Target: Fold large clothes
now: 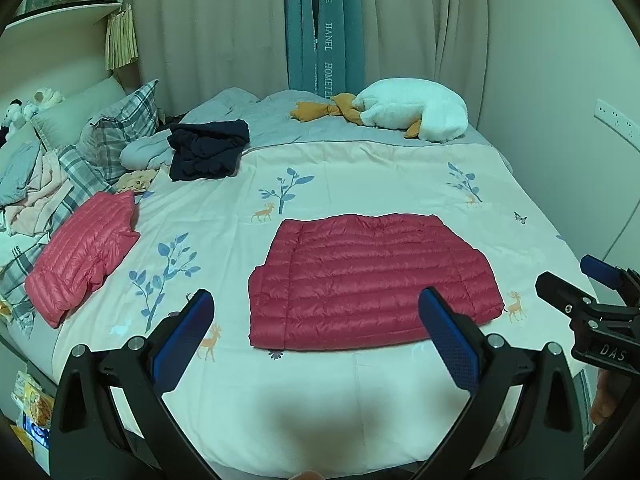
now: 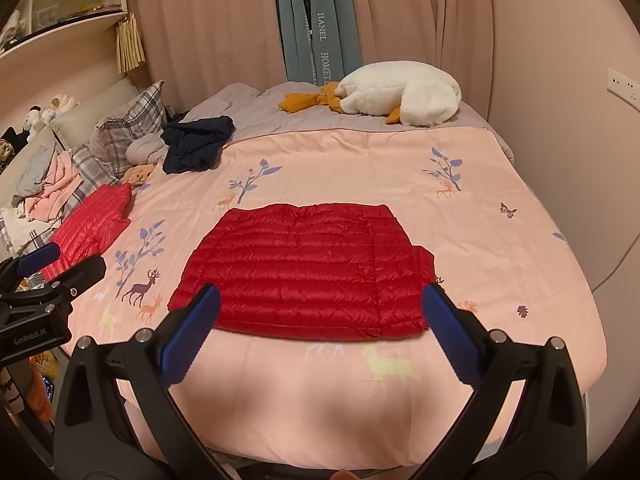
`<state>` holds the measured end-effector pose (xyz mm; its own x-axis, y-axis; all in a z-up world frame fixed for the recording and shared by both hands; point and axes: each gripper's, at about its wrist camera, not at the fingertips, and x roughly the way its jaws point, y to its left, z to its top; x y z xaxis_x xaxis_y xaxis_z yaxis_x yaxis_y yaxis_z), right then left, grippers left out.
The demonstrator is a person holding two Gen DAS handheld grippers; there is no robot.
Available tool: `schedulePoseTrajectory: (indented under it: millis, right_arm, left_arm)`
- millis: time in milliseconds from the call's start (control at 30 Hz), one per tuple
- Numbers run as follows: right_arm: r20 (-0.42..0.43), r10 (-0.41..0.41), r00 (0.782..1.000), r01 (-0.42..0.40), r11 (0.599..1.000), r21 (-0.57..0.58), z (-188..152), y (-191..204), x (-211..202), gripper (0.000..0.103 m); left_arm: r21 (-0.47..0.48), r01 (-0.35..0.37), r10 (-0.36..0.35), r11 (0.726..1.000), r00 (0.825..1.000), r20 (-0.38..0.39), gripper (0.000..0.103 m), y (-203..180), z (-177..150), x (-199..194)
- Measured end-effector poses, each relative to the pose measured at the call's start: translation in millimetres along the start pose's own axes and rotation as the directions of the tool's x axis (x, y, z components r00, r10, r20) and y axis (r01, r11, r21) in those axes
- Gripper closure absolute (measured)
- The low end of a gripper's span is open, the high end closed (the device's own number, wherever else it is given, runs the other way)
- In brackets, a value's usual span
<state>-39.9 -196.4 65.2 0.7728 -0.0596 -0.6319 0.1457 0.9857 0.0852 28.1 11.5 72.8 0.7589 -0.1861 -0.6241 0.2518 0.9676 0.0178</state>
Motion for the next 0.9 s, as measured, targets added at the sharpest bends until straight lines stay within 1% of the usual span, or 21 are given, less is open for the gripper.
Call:
schedulePoseTrajectory:
  millis: [700, 900]
  right_arm:
    - [-0.009, 0.007, 1.000, -0.007, 1.000, -0.002, -3.1, 0.1, 6.1, 0.002]
    - [-0.008, 0.011, 1.000, -0.011, 1.000, 0.003, -4.7, -1.4, 7.8, 0.002]
  left_arm:
    - [0.010, -0.013, 0.013, 1.000, 1.000, 0.003, 0.001, -2.1, -0.7, 1.0]
    - [0.001, -0.015, 0.015, 1.000, 1.000, -0.009, 0.001, -0.8, 0.5, 3.8]
